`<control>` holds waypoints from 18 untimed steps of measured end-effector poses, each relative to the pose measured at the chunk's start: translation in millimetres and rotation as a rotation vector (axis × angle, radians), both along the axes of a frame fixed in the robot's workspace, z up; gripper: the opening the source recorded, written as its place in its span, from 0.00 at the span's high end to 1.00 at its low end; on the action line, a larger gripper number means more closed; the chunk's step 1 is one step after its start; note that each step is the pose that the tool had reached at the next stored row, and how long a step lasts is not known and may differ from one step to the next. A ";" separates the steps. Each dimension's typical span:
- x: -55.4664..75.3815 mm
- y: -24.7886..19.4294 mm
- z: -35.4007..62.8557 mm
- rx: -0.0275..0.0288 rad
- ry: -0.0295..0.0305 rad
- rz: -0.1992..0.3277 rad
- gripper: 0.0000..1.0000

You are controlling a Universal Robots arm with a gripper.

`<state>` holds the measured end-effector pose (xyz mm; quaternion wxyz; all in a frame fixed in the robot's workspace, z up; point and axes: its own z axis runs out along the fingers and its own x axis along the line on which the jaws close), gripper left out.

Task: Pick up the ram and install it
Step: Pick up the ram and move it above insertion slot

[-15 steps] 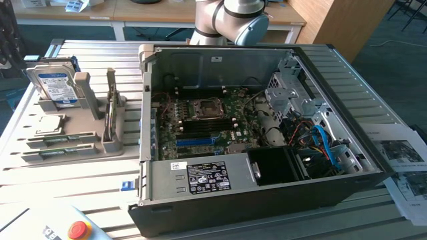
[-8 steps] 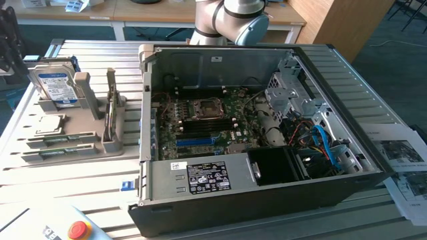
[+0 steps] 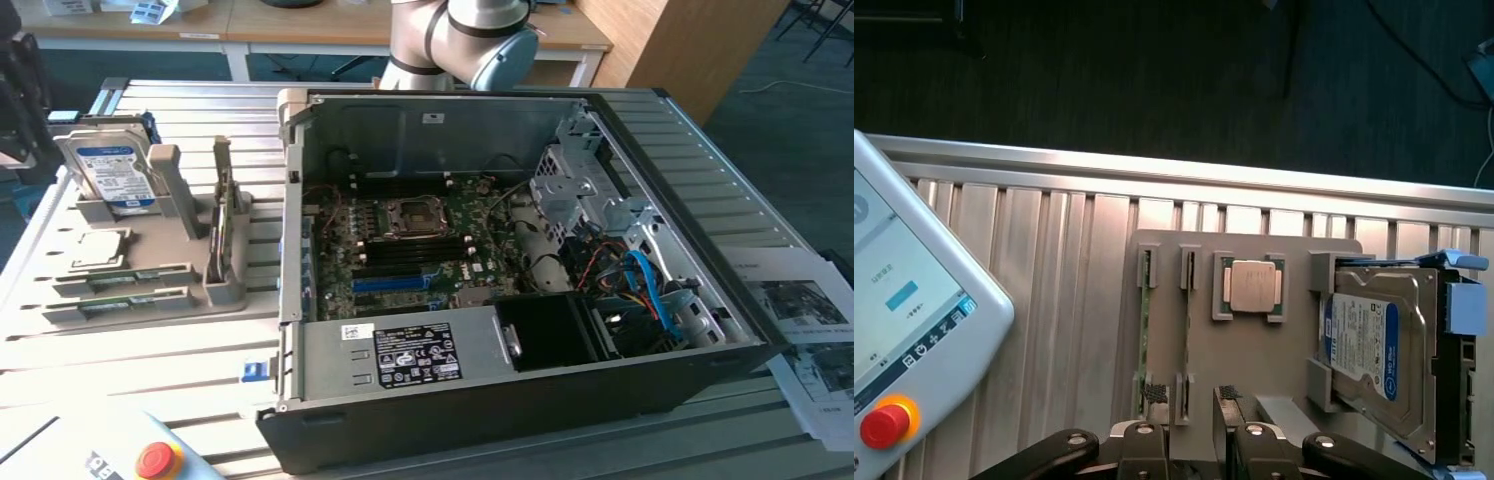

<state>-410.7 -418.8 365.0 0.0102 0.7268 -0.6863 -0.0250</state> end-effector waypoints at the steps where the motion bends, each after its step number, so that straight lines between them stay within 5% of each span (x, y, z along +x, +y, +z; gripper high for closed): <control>1: 0.0 -0.4 -1.8 0.0001 -0.0001 0.000 0.69; 18: 0.0 -6.6 -32.7 0.0000 0.0000 0.000 0.69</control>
